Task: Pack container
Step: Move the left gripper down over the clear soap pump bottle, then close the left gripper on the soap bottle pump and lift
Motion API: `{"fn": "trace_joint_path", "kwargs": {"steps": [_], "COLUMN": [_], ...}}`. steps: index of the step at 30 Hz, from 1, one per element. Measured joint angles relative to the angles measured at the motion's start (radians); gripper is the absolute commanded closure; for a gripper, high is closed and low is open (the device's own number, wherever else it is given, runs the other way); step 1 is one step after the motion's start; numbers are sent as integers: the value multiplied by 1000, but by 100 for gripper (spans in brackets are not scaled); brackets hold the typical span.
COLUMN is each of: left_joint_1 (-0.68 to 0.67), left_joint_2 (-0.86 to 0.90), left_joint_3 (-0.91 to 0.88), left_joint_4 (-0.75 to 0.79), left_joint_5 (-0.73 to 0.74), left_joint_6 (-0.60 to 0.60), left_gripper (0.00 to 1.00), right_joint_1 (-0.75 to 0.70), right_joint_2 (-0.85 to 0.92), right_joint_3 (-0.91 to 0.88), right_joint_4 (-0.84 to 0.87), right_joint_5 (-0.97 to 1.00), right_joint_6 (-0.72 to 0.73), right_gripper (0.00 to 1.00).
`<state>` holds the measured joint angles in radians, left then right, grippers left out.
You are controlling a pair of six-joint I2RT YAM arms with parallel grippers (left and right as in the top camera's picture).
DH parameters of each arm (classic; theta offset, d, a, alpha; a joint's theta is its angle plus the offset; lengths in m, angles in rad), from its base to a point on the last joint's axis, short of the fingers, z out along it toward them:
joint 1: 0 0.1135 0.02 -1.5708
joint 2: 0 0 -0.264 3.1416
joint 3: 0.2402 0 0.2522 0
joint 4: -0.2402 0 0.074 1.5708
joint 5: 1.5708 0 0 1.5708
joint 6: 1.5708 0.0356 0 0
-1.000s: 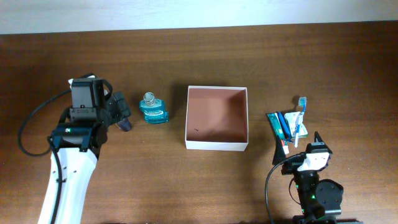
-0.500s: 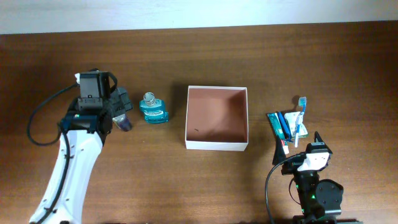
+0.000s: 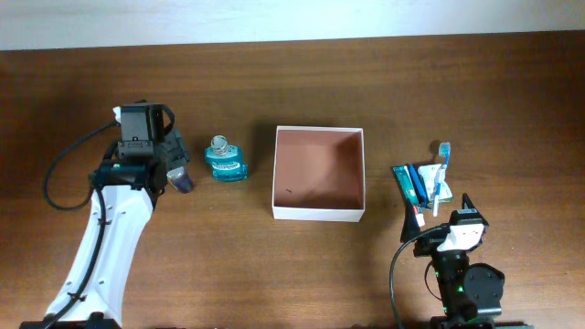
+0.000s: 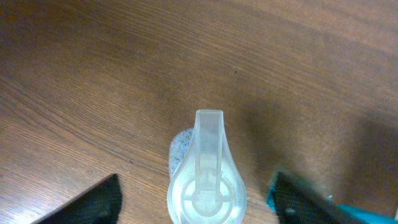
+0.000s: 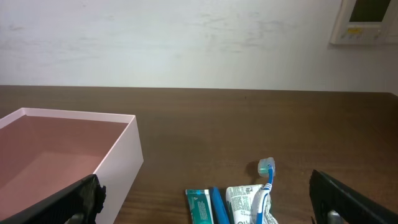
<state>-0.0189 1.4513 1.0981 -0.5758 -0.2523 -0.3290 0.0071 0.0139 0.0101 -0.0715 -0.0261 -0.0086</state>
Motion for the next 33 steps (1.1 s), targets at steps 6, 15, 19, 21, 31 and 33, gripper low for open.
{"fn": "trace_joint_path", "kwargs": {"steps": [6,15,19,21,31,33], "left_joint_1": [0,0,0,0,0,0], "left_joint_2": [0,1,29,51,69,69], "left_joint_3": [0,0,0,0,0,0], "left_joint_4": [27,35,50,51,61,61], "left_joint_5": [-1,-3,-3,-3,-4,-4], "left_joint_6": [-1,-4,-4,-4,-4,-4], "left_gripper": [46,31,32,32,57,58], "right_joint_1": [0,0,0,0,0,0], "right_joint_2": [0,0,0,0,0,0], "right_joint_3": [0,0,0,0,0,0], "right_joint_4": [0,0,0,0,0,0], "right_joint_5": [0,0,0,0,0,0], "right_joint_6": [0,0,0,0,0,0], "right_gripper": [2,2,2,2,2,2]}}
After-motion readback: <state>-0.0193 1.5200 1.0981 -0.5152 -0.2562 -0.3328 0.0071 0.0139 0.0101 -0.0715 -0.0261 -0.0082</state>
